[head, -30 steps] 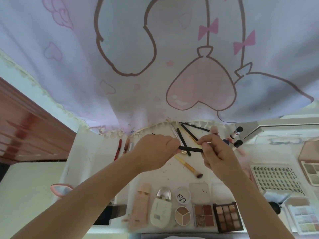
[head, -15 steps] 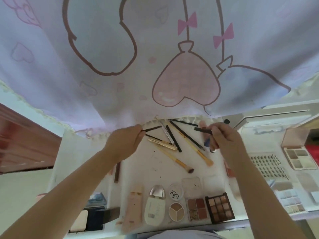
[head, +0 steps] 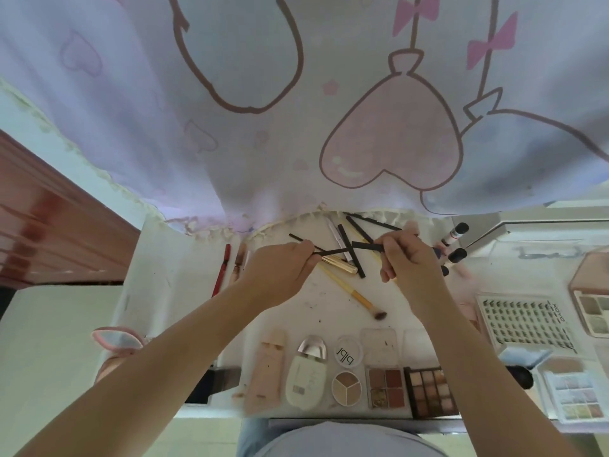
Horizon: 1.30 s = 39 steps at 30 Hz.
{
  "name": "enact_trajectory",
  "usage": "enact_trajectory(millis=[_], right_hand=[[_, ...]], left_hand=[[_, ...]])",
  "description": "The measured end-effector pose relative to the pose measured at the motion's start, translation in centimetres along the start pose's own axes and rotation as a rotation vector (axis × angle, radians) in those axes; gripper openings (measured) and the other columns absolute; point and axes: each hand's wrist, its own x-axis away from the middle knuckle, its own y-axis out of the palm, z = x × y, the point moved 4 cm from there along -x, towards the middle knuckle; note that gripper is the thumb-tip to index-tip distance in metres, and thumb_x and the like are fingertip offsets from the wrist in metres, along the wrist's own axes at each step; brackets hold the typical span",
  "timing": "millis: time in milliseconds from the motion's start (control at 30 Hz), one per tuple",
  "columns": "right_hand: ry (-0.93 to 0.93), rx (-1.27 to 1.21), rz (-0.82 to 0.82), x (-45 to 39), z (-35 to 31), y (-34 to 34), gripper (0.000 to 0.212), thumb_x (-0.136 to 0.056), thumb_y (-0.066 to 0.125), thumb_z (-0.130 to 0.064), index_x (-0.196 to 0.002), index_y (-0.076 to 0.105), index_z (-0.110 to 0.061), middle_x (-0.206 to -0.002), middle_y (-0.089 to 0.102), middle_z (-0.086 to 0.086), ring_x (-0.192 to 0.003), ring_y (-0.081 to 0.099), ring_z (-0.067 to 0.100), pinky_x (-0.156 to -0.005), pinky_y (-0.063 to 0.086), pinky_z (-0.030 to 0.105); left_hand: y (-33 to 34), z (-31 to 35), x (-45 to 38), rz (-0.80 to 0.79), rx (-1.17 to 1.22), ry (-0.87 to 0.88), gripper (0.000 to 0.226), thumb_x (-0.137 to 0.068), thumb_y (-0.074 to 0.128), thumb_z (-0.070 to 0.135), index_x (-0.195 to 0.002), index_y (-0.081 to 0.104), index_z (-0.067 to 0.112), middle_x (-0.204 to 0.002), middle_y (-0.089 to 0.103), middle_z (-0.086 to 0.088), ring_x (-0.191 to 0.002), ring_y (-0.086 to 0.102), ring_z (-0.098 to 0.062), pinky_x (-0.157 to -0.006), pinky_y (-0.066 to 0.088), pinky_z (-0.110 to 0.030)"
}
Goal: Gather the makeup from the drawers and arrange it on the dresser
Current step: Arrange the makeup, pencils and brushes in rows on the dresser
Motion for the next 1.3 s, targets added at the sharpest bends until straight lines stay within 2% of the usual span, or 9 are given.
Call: enact_trajectory(millis=[300, 467, 667, 867, 967, 1033, 1100, 1200, 1300], right_hand=[[0.057, 0.050, 0.001, -0.2, 0.6, -0.4, 0.030, -0.094, 0.038, -0.003, -0.072, 0.055, -0.015, -0.032, 0.040, -0.009, -0.032, 0.039, 0.004, -0.055, 0.038, 0.030], [0.071, 0.136, -0.032, -0.2, 1.0, -0.2, 0.029, -0.094, 0.040, -0.006, -0.071, 0.055, -0.017, -0.033, 0.041, -0.010, -0.034, 0.039, 0.003, -0.055, 0.038, 0.028], [0.058, 0.230, -0.159, -0.6, 1.1, 1.7, 0.030, -0.094, 0.041, -0.006, -0.071, 0.052, -0.023, -0.054, 0.045, -0.002, -0.041, 0.044, 0.004, -0.060, 0.044, 0.029], [0.172, 0.058, -0.118, -1.8, 2.9, 2.0, 0.007, -0.095, 0.043, -0.015, -0.098, 0.049, -0.018, -0.074, 0.054, 0.001, -0.056, 0.049, 0.015, -0.062, 0.047, 0.027], [0.194, 0.268, -0.219, -2.7, 4.6, 2.3, 0.013, -0.094, 0.043, -0.012, -0.085, 0.052, -0.015, -0.070, 0.053, -0.001, -0.060, 0.049, 0.014, -0.066, 0.045, 0.028], [0.133, 0.474, -0.287, -3.5, 5.5, 2.9, 0.012, -0.094, 0.043, -0.013, -0.090, 0.054, -0.012, -0.071, 0.053, -0.001, -0.063, 0.049, 0.012, -0.065, 0.043, 0.023], [0.042, 0.723, -0.323, -4.5, 6.3, 3.6, 0.017, -0.093, 0.043, -0.015, -0.098, 0.058, -0.009, -0.082, 0.059, 0.002, -0.070, 0.050, 0.010, -0.061, 0.038, 0.015], [-0.065, 0.968, -0.291, -5.7, 7.0, 4.5, 0.024, -0.093, 0.042, -0.016, -0.105, 0.060, -0.005, -0.102, 0.061, 0.010, -0.090, 0.057, 0.021, -0.073, 0.042, 0.025], [-0.114, 1.044, -0.269, -6.7, 7.4, 4.9, 0.029, -0.095, 0.037, -0.014, -0.111, 0.060, -0.005, -0.108, 0.059, 0.012, -0.098, 0.057, 0.024, -0.080, 0.045, 0.030]], left_hand=[[-0.2, 0.4, -0.2, -0.028, -0.017, 0.006, 0.034, -0.100, 0.019, 0.034, -0.106, 0.045, 0.013, -0.065, 0.032, 0.011, -0.071, 0.050, -0.018, -0.065, 0.035, -0.024], [0.2, 1.1, -0.1, -0.070, -0.051, 0.015, 0.036, -0.100, 0.018, 0.034, -0.109, 0.045, 0.013, -0.092, 0.052, 0.003, -0.087, 0.059, -0.020, -0.067, 0.032, -0.024], [1.3, 0.9, -0.2, -0.101, 0.066, 0.000, 0.034, -0.100, 0.022, 0.032, -0.108, 0.048, 0.011, -0.089, 0.056, -0.003, -0.072, 0.047, -0.015, -0.064, 0.035, -0.025], [2.1, -1.6, 0.2, -0.050, 0.278, -0.237, 0.031, -0.100, 0.026, 0.030, -0.115, 0.048, 0.014, -0.061, 0.043, 0.010, -0.070, 0.050, -0.015, -0.097, 0.038, -0.039], [4.2, -3.8, 0.2, -0.008, 0.450, -0.412, 0.030, -0.100, 0.029, 0.027, -0.113, 0.050, 0.009, -0.062, 0.050, 0.004, -0.080, 0.060, -0.027, -0.100, 0.038, -0.040], [5.3, -4.8, 0.2, -0.012, 0.540, -0.555, 0.031, -0.100, 0.030, 0.024, -0.116, 0.050, 0.006, -0.092, 0.064, -0.013, -0.111, 0.054, -0.033, -0.097, 0.041, -0.037], [6.1, -5.5, 0.3, -0.019, 0.584, -0.662, 0.032, -0.100, 0.030, 0.021, -0.118, 0.051, 0.003, -0.127, 0.053, -0.020, -0.126, 0.044, -0.031, -0.091, 0.041, -0.034], [7.1, -6.5, 0.4, -0.015, 0.537, -0.718, 0.033, -0.100, 0.032, 0.019, -0.117, 0.053, 0.001, -0.138, 0.044, -0.015, -0.118, 0.051, -0.028, -0.087, 0.043, -0.034], [8.4, -7.3, 0.5, -0.058, 0.480, -0.789, 0.033, -0.099, 0.035, 0.023, -0.111, 0.057, 0.001, -0.121, 0.056, -0.018, -0.105, 0.056, -0.028, -0.078, 0.045, -0.033]])
